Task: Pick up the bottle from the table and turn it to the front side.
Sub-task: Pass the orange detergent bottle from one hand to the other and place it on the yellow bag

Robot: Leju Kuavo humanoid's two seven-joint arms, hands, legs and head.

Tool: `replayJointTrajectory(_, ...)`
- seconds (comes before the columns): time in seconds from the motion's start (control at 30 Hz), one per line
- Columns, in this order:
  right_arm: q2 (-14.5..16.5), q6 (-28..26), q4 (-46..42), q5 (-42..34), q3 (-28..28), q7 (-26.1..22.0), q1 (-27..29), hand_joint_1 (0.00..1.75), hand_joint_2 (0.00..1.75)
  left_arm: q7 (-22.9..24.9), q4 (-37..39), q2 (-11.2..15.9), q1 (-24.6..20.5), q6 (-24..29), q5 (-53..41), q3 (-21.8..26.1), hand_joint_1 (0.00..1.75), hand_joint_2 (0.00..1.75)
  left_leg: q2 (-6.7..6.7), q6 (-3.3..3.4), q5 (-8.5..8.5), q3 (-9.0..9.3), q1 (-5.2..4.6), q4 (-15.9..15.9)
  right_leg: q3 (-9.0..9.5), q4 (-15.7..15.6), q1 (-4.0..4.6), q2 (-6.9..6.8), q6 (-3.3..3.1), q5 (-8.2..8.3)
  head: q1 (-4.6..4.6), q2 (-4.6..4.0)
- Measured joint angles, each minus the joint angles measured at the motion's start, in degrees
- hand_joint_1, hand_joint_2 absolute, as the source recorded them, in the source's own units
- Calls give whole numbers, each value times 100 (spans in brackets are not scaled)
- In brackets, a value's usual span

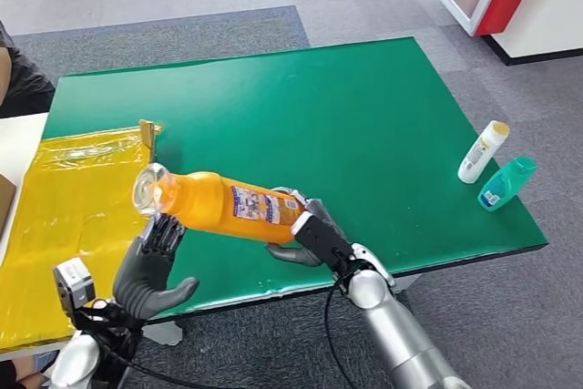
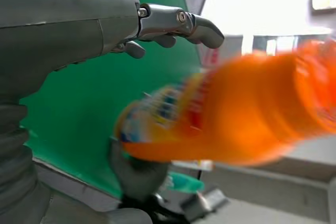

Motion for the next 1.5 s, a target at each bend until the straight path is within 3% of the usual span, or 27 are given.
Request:
replayJointTrajectory(0.2,245,-158,593,393,184,-127,-70,175,175,245,30,-1,-622,238,104,-513,0,175,1,-5,5,1,0,0,-3,1,1,1,-6,6,0,0)
replayJointTrajectory(0.43,343,-274,886,576,395,-133,-25,175,175,292,30,-1,-843,379,119,-618,4,175,2,-6,4,-1,0,0,-6,1,1,1,-6,3,0,0)
replayJointTrajectory(0.57,355,-275,967,596,438,-129,5,175,175,292,30,-1,-871,397,124,-626,171,175,2,-6,3,-1,0,0,-6,0,1,1,-6,3,0,0)
replayJointTrajectory(1.27,319,-292,842,620,511,-62,209,175,175,366,30,-3,-867,543,-4,-690,175,175,2,-6,3,-1,0,0,-5,0,1,1,-6,3,-1,0)
replayJointTrajectory(1.3,318,-292,838,620,511,-62,211,167,175,366,30,-3,-868,543,-4,-690,175,175,2,-6,3,-1,0,0,-5,0,1,1,-6,3,-1,0)
replayJointTrajectory(1.4,313,-292,818,620,511,-62,216,36,175,365,30,-3,-868,543,-4,-692,175,175,2,-6,3,-1,0,0,-5,0,1,1,-6,3,0,0)
replayJointTrajectory(1.43,311,-292,810,620,511,-62,219,0,175,365,30,-3,-868,545,-6,-692,175,175,2,-6,3,-1,0,0,-5,0,1,1,-6,3,0,0)
replayJointTrajectory(1.5,306,-305,772,616,503,-53,236,0,175,368,19,-3,-866,578,-39,-692,175,175,2,-6,4,-1,0,0,-5,0,1,1,-6,3,0,0)
